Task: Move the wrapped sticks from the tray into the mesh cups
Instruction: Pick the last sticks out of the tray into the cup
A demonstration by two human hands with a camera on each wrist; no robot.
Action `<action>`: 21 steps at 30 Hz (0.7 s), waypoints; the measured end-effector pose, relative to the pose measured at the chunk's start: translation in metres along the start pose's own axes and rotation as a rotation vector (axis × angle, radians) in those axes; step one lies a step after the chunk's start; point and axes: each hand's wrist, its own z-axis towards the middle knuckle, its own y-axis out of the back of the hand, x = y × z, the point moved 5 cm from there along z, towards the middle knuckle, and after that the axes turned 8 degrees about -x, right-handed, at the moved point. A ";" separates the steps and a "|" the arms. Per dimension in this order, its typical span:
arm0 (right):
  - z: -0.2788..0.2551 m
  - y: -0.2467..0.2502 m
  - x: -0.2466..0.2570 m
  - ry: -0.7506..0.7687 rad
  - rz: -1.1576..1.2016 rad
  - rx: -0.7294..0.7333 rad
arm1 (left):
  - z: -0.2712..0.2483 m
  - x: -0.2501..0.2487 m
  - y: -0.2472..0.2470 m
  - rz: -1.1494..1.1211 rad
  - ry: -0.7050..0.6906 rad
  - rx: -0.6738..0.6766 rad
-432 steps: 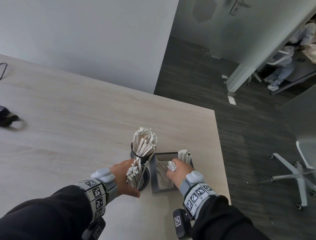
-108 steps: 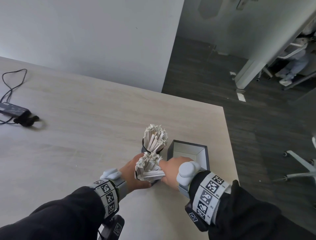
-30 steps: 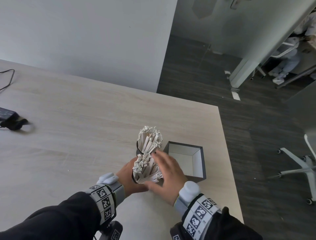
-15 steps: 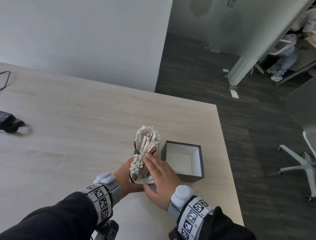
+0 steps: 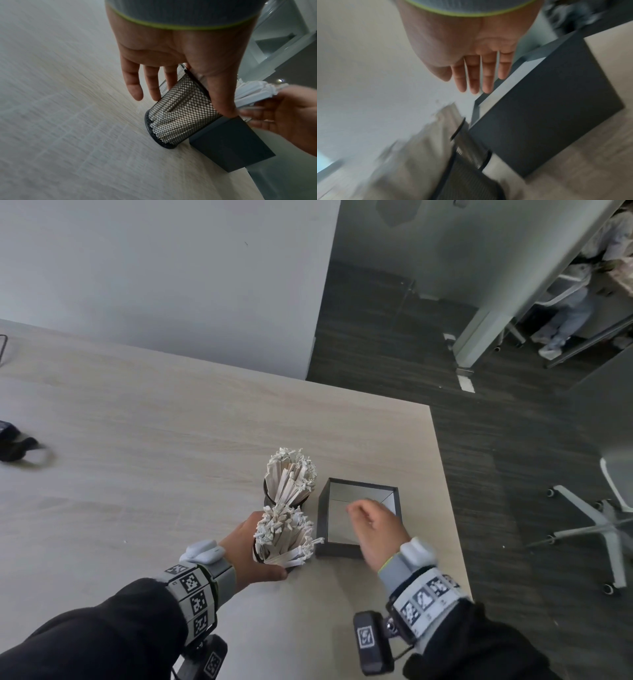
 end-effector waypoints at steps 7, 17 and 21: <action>0.031 -0.018 -0.026 -0.164 -0.555 0.552 | -0.002 -0.003 0.002 -0.006 0.014 0.008; 0.034 -0.059 -0.056 -0.448 -0.410 0.653 | 0.000 -0.002 0.002 -0.013 0.027 0.015; 0.022 -0.072 -0.059 -0.455 -0.602 0.720 | 0.001 0.001 0.002 -0.021 0.019 0.011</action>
